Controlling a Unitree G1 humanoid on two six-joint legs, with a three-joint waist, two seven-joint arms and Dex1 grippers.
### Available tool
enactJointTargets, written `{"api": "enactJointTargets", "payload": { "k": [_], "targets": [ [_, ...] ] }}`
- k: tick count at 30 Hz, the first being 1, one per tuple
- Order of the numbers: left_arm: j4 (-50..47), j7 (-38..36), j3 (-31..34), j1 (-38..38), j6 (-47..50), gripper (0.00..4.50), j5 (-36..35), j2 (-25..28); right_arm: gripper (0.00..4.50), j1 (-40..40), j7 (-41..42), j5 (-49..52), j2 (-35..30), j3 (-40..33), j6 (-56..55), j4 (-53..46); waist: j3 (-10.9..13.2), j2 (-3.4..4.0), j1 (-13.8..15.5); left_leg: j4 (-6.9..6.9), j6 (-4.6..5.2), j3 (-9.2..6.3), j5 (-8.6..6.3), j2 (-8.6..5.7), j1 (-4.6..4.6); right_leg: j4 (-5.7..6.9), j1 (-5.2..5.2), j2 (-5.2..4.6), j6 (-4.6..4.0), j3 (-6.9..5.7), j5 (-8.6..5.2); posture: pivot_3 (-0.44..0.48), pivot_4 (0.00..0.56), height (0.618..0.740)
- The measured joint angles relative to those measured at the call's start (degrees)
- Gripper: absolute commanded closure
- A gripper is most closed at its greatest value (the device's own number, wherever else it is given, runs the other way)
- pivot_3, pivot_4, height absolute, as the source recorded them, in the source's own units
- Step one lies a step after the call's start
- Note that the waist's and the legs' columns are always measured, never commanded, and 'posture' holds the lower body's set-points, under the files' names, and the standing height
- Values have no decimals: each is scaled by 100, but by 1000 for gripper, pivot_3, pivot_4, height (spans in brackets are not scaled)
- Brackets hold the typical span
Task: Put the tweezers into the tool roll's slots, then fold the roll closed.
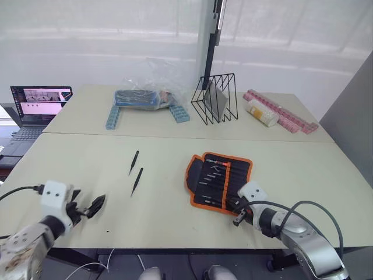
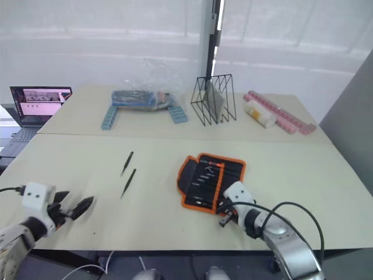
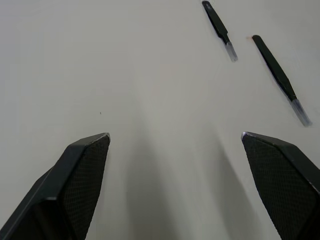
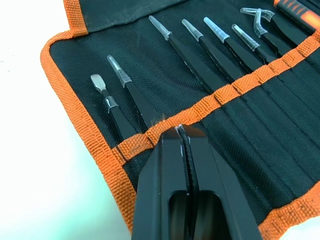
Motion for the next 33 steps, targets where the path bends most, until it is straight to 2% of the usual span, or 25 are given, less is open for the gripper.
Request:
{"api": "enactJointTargets", "payload": {
  "k": [17,26,29,33],
  "targets": [
    [1686,864,-1593,-2052,88,24,398,-25,4500,11,-219,4,133,30,1,-51,-6,-10,-31,-54,-7,8,5,-12,-3,-11,-8,2,1,3,-1,0,150,725],
    [2456,1061,-1896,-2759,44,24,658,-52,4500,93,-339,5,160,14,28,-111,-6,0,8,-53,-9,8,7,-14,8,-8,0,4,1,4,-1,0,150,725],
    [2655,1121,-1960,-2933,50,786,704,-106,4500,110,-377,5,161,6,57,-148,-6,6,19,-53,-8,8,7,-17,9,-8,1,4,2,3,-1,0,150,725],
    [2860,1151,-1935,-3085,50,2216,720,-172,4500,123,-401,5,165,-5,60,-167,-7,8,28,-53,-8,8,7,-21,9,-8,3,2,4,3,-2,0,150,725]
  ]
}}
